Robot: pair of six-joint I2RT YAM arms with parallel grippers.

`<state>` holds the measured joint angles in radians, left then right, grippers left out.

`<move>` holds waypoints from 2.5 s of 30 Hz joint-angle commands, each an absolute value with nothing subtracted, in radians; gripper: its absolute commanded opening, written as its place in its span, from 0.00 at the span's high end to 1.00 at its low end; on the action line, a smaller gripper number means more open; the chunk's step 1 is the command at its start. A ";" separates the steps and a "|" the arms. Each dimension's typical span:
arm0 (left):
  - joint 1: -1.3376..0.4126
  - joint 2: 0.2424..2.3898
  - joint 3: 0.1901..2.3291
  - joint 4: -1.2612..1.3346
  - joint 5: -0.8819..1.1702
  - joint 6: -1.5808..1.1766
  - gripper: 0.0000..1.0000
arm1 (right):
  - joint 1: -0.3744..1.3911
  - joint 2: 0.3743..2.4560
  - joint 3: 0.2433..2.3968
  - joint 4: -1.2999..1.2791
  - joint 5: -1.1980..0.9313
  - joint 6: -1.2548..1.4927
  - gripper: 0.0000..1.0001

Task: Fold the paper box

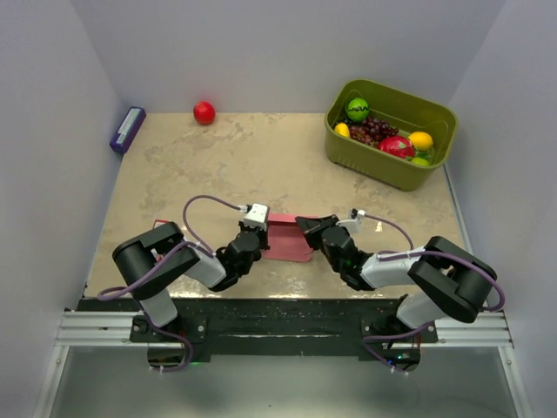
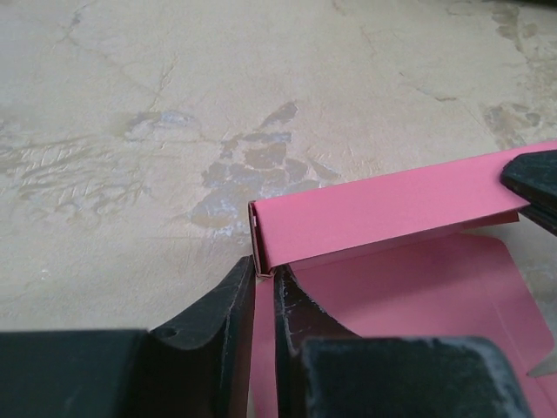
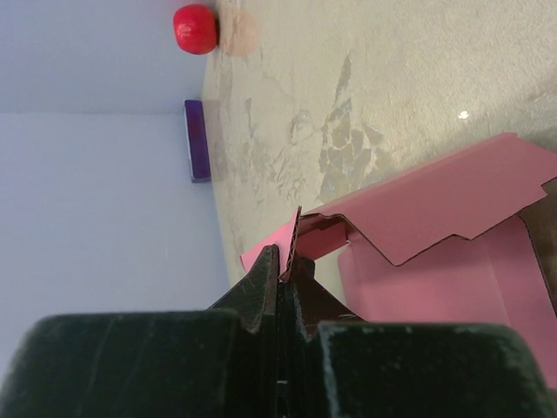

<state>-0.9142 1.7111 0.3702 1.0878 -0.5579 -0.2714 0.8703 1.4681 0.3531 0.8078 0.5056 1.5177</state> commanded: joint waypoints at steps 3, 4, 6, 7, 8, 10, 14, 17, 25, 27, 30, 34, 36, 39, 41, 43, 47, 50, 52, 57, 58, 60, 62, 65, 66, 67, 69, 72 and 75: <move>-0.923 1.716 0.468 1.029 -0.767 -0.319 1.00 | 0.897 1.460 0.330 0.652 0.506 1.537 1.00; -0.923 1.726 0.475 1.013 -0.765 -0.321 1.00 | 0.900 1.460 0.328 0.634 0.512 1.543 1.00; -0.925 1.735 0.480 0.990 -0.801 -0.331 1.00 | 0.907 1.462 0.333 0.609 0.534 1.564 1.00; -0.923 1.738 0.479 0.961 -0.819 -0.340 1.00 | 0.908 1.463 0.334 0.585 0.538 1.574 1.00; -0.923 1.740 0.477 0.950 -0.857 -0.348 1.00 | 0.910 1.466 0.334 0.577 0.540 1.583 1.00; -0.923 1.738 0.465 0.911 -0.890 -0.365 1.00 | 0.913 1.473 0.341 0.539 0.548 1.611 1.00; -0.925 1.730 0.450 0.833 -0.965 -0.417 1.00 | 0.925 1.467 0.347 0.512 0.568 1.623 1.00; -0.923 1.729 0.437 0.831 -0.973 -0.414 1.00 | 0.936 1.473 0.342 0.508 0.594 1.629 1.00; -0.927 1.730 0.445 0.936 -0.776 -0.152 1.00 | 0.953 1.511 0.328 0.583 0.653 1.548 1.00; -0.927 1.692 0.437 0.913 -0.764 -0.135 1.00 | 0.953 1.456 0.339 0.574 0.670 1.475 1.00; -0.923 1.635 0.422 0.842 -0.732 -0.149 1.00 | 0.954 1.382 0.382 0.496 0.693 1.361 0.99; -0.916 1.620 0.462 0.692 -0.667 -0.170 1.00 | 0.951 1.231 0.425 0.373 0.698 1.235 0.76; -0.911 1.618 0.474 0.655 -0.638 -0.189 1.00 | 0.953 1.186 0.429 0.339 0.687 1.195 0.68; -0.897 1.609 0.500 0.589 -0.582 -0.210 1.00 | 0.953 1.089 0.429 0.282 0.655 1.148 0.55; -0.882 1.606 0.517 0.545 -0.537 -0.212 1.00 | 0.951 1.013 0.423 0.233 0.615 1.128 0.44; -0.868 1.595 0.522 0.520 -0.502 -0.218 1.00 | 0.951 0.965 0.403 0.189 0.603 1.083 0.34; -0.818 1.566 0.518 0.494 -0.382 -0.219 1.00 | 0.937 0.841 0.350 0.077 0.679 0.976 0.20; -0.793 1.537 0.512 0.476 -0.321 -0.206 1.00 | 0.896 0.761 0.295 0.094 0.663 0.867 0.15; -0.775 1.520 0.515 0.460 -0.276 -0.196 1.00 | 0.873 0.779 0.298 0.094 0.650 0.822 0.14; -0.721 1.482 0.528 0.405 -0.154 -0.190 1.00 | 0.854 0.928 0.368 0.138 0.597 0.661 0.18; -0.716 1.479 0.531 0.388 -0.141 -0.190 1.00 | 0.854 0.969 0.371 0.175 0.583 0.641 0.20; -0.703 1.479 0.549 0.359 -0.106 -0.192 1.00 | 0.854 0.989 0.368 0.215 0.552 0.586 0.23; -0.693 1.483 0.564 0.336 -0.081 -0.192 1.00 | 0.854 0.991 0.361 0.261 0.519 0.534 0.25; -0.690 1.499 0.586 0.307 -0.068 -0.184 1.00 | 0.854 1.003 0.351 0.290 0.502 0.500 0.25; -0.690 1.505 0.592 0.299 -0.069 -0.183 1.00 | 0.853 1.009 0.348 0.298 0.496 0.489 0.26; -0.689 1.506 0.594 0.298 -0.071 -0.184 1.00 | 0.854 1.015 0.351 0.313 0.482 0.479 0.26; -0.687 1.506 0.595 0.293 -0.071 -0.186 1.00 | 0.856 1.045 0.354 0.330 0.471 0.459 0.27; -0.686 1.506 0.597 0.293 -0.071 -0.190 1.00 | 0.857 1.089 0.367 0.356 0.466 0.440 0.28; -0.683 1.511 0.607 0.285 -0.067 -0.198 1.00 | 0.868 1.124 0.385 0.377 0.468 0.420 0.32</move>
